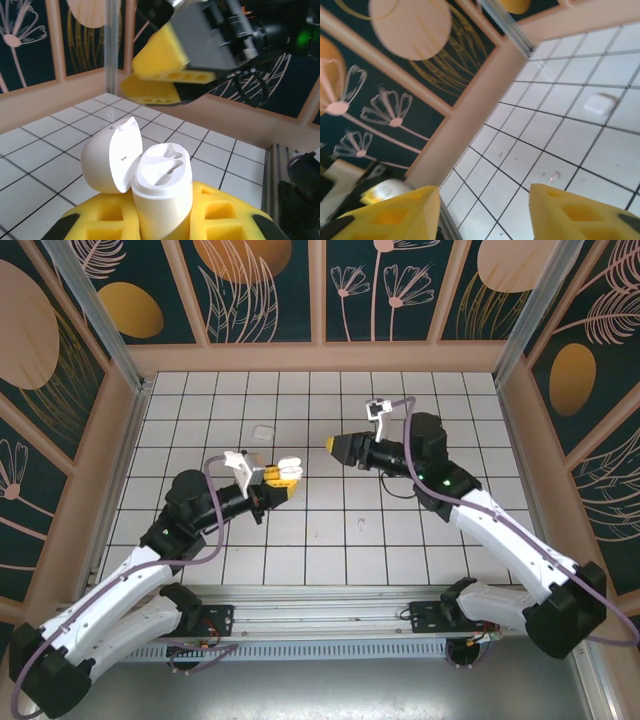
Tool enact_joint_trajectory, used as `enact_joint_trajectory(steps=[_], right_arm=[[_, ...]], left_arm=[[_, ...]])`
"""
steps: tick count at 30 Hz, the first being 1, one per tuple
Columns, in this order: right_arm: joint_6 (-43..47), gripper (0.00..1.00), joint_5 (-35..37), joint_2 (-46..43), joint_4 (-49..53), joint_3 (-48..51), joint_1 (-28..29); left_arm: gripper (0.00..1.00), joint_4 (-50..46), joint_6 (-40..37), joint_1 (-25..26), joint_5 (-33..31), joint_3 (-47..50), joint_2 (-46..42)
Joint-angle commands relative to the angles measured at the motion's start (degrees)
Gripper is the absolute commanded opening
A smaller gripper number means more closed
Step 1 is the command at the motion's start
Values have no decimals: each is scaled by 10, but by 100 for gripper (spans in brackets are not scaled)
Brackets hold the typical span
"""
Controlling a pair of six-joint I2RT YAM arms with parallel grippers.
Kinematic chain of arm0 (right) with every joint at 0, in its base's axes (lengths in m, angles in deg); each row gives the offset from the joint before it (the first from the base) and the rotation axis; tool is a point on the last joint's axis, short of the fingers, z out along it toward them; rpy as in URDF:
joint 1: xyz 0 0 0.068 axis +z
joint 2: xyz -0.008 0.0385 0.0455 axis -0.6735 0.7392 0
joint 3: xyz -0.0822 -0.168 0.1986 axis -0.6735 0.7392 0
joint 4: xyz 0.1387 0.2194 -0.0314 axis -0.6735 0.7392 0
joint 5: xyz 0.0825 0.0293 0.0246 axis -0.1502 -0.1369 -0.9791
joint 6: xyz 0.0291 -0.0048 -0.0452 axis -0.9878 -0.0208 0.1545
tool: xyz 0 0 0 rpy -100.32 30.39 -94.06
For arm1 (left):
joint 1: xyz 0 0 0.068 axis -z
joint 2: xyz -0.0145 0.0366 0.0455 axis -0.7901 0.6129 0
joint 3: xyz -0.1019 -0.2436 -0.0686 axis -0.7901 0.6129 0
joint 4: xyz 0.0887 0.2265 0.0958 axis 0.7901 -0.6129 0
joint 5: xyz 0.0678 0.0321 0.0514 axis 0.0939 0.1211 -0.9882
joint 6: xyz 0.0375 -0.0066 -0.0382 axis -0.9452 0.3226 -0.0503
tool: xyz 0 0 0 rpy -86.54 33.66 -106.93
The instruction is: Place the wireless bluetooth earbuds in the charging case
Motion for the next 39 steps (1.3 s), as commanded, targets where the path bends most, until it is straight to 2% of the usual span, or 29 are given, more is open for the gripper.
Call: enact_joint_trajectory(steps=[1,4,8,14,17,19,23,30,39], right_arm=[[-68,43,48,74,32,-23,3],[-91,38,82,161,58,-66,30],[-93,37,128,296,143,-194,82],[-103,34,116,485,214,-375,133],[-102,34,126,555,256,-451,147],[-101,39,149,591,287,-492,157],[-103,44,225,633,331,-541,180],[-111,44,249,691,364,-594,202],[-118,43,275,714,378,-600,218]], left_arm=[[0,-75,-30,2,-64,-1,-46],[0,-123,-42,1,-96,-5,-84],[0,-170,-51,2,-126,-9,-130],[0,-220,-57,1,-136,-25,-166],[0,-245,-63,2,-136,-39,-174],[0,-261,-71,1,-140,-47,-182],[0,-264,-72,1,-138,-45,-189],[0,-269,-72,2,-132,-41,-191],[0,-241,-57,1,-109,-18,-211]])
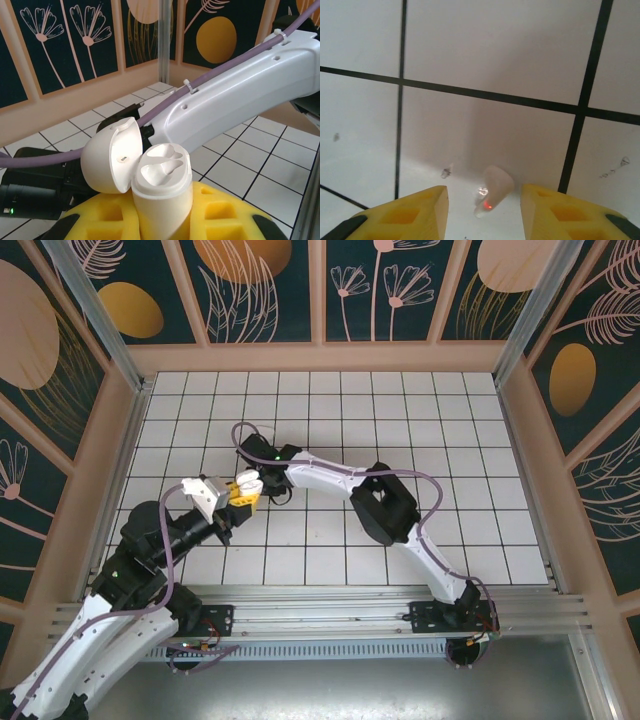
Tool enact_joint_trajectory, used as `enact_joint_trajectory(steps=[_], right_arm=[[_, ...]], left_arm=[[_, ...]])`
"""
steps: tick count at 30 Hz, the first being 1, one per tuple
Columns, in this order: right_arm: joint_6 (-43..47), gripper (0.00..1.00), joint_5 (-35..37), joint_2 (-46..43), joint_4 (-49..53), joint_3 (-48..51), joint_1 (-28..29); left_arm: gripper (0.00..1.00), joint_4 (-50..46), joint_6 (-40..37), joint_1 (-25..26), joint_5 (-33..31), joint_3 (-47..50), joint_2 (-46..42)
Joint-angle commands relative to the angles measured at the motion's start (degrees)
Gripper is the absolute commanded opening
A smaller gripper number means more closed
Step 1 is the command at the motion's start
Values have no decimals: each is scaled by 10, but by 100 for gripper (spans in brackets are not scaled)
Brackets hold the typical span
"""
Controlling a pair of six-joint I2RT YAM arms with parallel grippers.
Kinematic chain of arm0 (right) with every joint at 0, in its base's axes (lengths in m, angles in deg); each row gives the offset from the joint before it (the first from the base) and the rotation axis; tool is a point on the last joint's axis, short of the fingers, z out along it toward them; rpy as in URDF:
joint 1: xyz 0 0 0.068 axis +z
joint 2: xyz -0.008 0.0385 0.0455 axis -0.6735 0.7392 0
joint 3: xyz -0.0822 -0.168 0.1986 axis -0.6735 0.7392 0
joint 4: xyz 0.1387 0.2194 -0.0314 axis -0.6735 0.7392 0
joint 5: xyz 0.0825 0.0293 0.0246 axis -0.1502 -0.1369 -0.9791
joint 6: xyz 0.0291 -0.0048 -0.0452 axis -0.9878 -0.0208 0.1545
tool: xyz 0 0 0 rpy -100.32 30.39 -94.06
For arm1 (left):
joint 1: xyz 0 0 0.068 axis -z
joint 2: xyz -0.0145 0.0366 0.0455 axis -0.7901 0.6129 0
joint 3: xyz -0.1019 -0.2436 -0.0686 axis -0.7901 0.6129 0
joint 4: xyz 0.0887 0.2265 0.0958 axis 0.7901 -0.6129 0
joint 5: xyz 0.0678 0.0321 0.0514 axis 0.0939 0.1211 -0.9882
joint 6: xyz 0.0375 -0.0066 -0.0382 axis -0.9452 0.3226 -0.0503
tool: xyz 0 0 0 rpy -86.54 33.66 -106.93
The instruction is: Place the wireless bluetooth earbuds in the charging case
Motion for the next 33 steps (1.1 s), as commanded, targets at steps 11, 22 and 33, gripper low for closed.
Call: enact_joint_trajectory(steps=[11,22,33], right_arm=[[7,20,36,7,32,-4,4],[48,12,61,-130,4,165,-25],[164,12,15,-342,-44,445,-143]], left_arm=[[0,20,6,1,10,3,-11],[0,53,23,1,21,15,-6],[0,159,59,1,70,44,56]])
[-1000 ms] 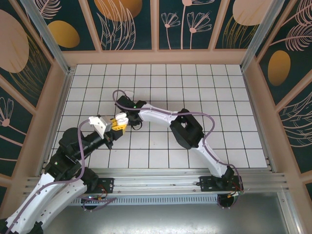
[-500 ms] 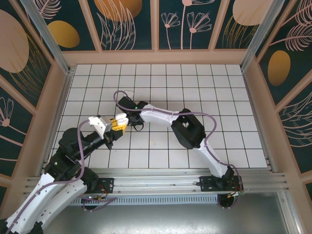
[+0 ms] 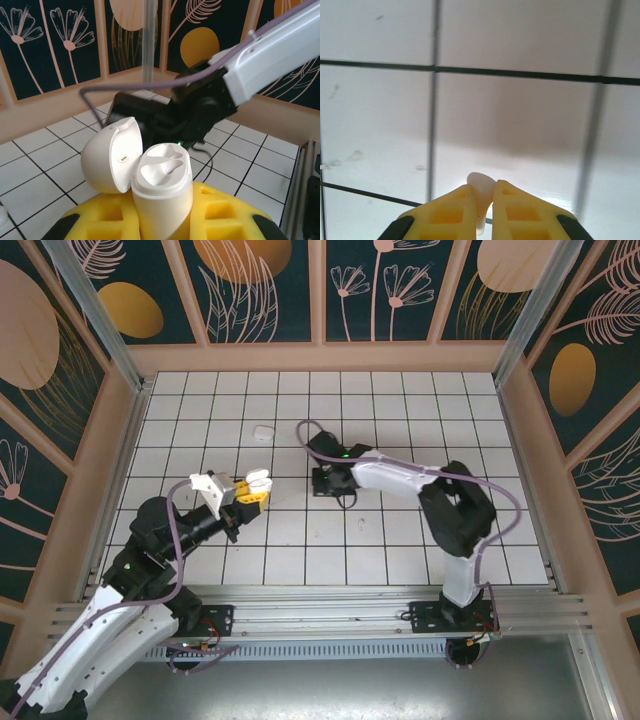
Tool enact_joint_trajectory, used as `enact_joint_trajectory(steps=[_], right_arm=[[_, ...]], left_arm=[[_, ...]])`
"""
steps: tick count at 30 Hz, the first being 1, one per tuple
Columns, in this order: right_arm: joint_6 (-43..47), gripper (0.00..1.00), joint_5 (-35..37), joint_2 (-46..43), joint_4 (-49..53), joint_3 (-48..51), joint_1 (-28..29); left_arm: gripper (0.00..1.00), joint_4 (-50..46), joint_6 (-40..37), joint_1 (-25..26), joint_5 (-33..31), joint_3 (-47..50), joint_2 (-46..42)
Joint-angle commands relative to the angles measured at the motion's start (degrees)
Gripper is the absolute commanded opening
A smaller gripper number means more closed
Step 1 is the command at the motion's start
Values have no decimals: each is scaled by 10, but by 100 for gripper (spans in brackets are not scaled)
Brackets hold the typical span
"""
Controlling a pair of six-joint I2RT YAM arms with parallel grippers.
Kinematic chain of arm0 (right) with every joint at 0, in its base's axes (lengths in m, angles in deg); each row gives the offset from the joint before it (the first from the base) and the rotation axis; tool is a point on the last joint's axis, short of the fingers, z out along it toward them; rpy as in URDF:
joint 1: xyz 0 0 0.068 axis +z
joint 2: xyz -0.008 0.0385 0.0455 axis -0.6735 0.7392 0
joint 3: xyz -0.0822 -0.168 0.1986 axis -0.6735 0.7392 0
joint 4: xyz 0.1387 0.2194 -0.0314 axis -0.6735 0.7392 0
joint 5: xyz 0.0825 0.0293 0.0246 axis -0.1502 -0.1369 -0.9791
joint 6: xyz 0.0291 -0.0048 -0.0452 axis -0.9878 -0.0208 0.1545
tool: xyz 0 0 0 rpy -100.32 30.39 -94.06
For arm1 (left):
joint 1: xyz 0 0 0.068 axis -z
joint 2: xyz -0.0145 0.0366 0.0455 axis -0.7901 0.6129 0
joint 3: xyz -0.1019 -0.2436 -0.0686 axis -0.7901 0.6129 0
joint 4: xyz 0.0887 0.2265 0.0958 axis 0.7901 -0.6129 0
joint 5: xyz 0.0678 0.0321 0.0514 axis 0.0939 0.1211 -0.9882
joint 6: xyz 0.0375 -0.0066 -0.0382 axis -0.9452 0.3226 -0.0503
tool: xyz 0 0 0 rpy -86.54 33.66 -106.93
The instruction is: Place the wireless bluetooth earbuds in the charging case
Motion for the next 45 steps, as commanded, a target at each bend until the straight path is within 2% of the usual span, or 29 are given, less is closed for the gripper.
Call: enact_joint_trajectory(steps=[1,11,20,23,29,32,39,42,45], right_arm=[[70,12,-25,-40,-9,51,-31],[131,12,-53,-37,-29,86,-82],[164,13,-53,-3,-25,85,-94],[165,16,-53,3,-17,80,-93],[144,33,-29,-7,35,45,-94],[123,37,-10,-20,81,12,-92],[72,41,-7,-24,129,-34,-92],[60,41,-31,-7,133,-41,-90],[47,40,-25,19,158,-57,-87]], left_arm=[[0,83,28,1,31,18,27],[0,218,49,1,62,55,120],[0,235,32,2,58,61,152],[0,249,35,1,59,70,158],[0,255,27,1,58,72,170],[0,252,19,1,56,69,171],[0,255,12,2,52,78,175],[0,257,11,2,55,79,182],[0,258,10,2,62,79,190]])
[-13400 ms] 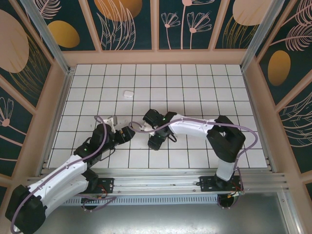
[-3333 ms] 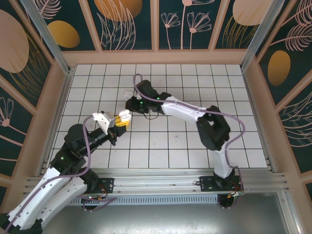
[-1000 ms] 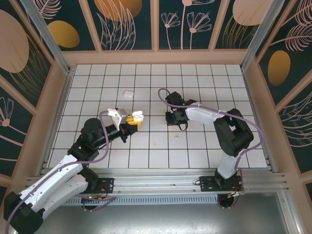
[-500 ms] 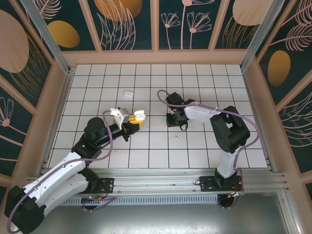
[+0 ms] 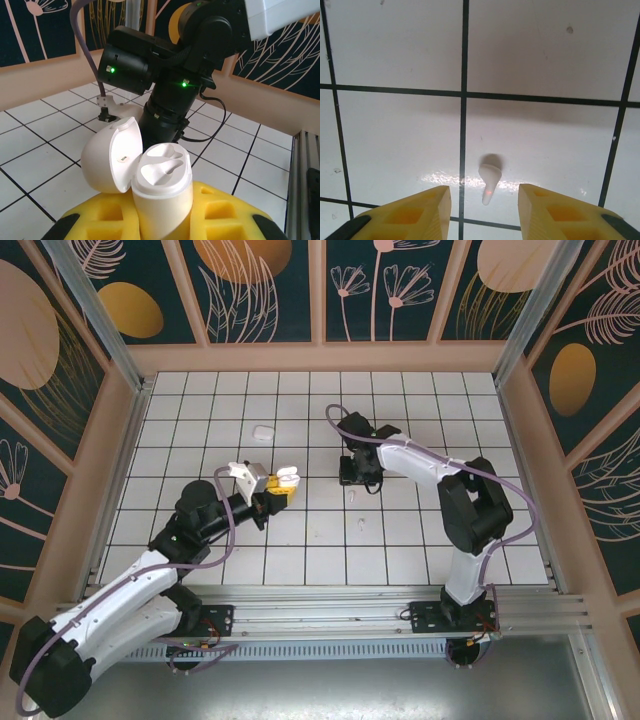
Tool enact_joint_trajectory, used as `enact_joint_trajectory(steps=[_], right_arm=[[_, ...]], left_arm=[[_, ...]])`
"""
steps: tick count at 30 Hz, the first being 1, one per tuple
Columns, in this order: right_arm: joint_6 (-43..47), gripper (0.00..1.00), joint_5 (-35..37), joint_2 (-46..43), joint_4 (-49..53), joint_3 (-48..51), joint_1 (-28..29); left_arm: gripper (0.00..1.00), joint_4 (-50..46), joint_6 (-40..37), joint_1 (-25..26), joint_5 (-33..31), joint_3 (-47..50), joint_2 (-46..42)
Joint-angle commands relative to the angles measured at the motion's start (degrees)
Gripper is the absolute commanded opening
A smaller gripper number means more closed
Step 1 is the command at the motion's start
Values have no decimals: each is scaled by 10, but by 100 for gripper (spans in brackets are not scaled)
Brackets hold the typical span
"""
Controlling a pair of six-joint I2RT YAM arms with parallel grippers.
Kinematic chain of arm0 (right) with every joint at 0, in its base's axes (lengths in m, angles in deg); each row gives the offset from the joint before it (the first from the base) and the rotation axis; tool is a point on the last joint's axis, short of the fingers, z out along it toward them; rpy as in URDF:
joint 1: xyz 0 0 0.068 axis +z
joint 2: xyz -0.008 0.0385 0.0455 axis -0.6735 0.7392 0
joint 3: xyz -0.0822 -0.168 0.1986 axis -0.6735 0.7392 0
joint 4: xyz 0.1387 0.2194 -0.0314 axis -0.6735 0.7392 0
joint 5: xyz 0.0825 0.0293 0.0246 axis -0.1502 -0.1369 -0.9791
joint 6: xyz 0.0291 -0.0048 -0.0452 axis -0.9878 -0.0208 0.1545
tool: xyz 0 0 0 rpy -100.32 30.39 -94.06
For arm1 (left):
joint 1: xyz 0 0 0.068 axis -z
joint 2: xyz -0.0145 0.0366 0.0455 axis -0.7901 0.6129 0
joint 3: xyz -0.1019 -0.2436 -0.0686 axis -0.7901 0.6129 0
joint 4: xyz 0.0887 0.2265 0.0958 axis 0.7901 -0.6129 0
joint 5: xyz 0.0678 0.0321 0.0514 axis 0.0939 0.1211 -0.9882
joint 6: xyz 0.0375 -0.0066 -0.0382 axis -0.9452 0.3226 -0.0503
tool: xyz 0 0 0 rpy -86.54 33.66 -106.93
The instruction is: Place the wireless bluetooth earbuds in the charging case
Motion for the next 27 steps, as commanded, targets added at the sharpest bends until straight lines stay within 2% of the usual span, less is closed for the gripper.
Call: enact_joint_trajectory(steps=[1,9,27], right_arm=[[-31,40,-3,32,54,-27,5],[-46,39,-7,74,71,-59,13],[-39,34,46,146,131,-112,31]], left_arm=[[0,25,-10,1,17,5,6],[0,19,-18,1,23,7,4],[0,0,-25,1,17,20,-28]])
